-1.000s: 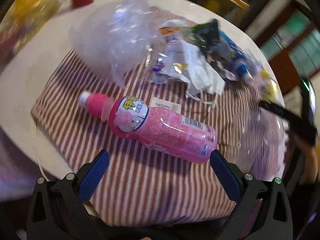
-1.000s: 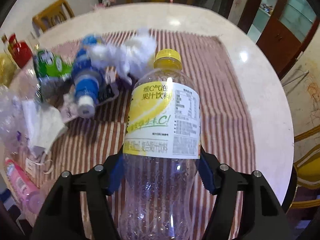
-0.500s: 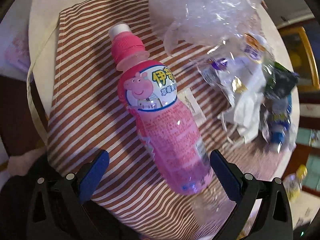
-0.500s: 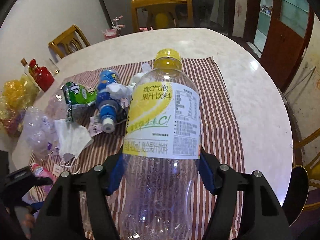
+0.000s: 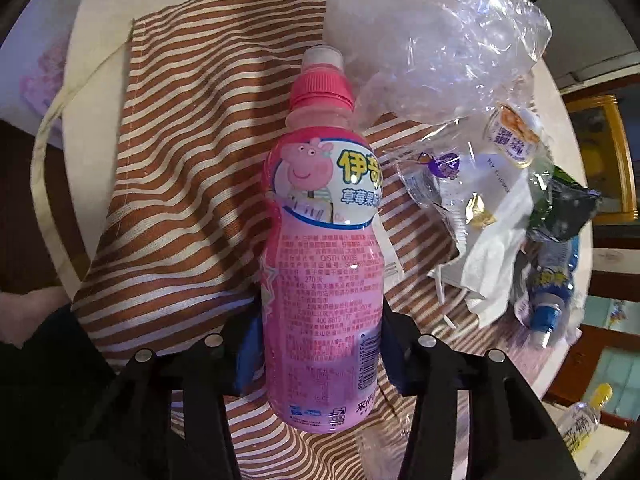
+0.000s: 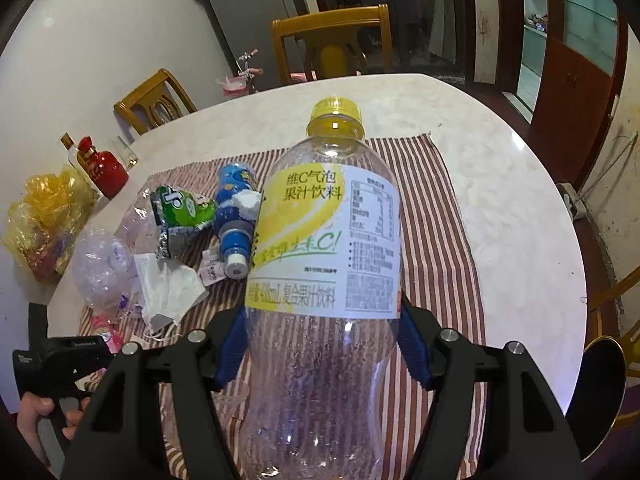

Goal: Collect trash
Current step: 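Grasp the pink Peppa Pig bottle with left tool while right grasps clear yellow-label bottle, then carry the clear bottle to the black bin and release it with the right tool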

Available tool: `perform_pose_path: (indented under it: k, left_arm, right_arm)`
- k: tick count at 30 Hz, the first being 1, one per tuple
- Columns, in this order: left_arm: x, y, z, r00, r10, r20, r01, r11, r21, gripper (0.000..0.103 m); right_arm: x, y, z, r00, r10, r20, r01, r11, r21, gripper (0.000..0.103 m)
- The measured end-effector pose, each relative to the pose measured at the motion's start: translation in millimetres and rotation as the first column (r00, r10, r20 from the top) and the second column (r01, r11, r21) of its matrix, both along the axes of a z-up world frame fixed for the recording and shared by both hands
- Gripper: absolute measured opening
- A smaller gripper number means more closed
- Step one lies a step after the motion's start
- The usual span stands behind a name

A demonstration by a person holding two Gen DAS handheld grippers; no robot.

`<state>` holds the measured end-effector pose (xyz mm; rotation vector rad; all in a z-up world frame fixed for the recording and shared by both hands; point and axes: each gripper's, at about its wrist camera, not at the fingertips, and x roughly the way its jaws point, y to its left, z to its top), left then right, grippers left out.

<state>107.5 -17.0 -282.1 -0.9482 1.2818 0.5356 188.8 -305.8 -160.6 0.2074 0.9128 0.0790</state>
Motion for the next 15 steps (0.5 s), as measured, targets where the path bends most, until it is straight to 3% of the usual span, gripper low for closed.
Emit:
perform_pose_path:
  k: [5, 10, 15]
  left_arm:
    - [-13, 11, 6, 0.997, -0.056, 0.060, 0.058, 0.998, -0.035, 0.049]
    - [-25, 15, 34, 0.974, -0.146, 0.171, 0.156, 0.987, -0.044, 0.049]
    - [-24, 40, 43, 0.956, -0.167, 0.240, 0.194, 0.977, -0.091, 0.049]
  right_arm:
    - [-7, 0, 5, 1.000, -0.003, 0.011, 0.003, 1.000, -0.001, 0.064]
    - [-14, 0, 8, 1.000, -0.016, 0.022, 0.016, 1.000, -0.003, 0.064]
    - [-16, 4, 8, 1.000, -0.017, 0.025, 0.017, 1.000, -0.008, 0.064]
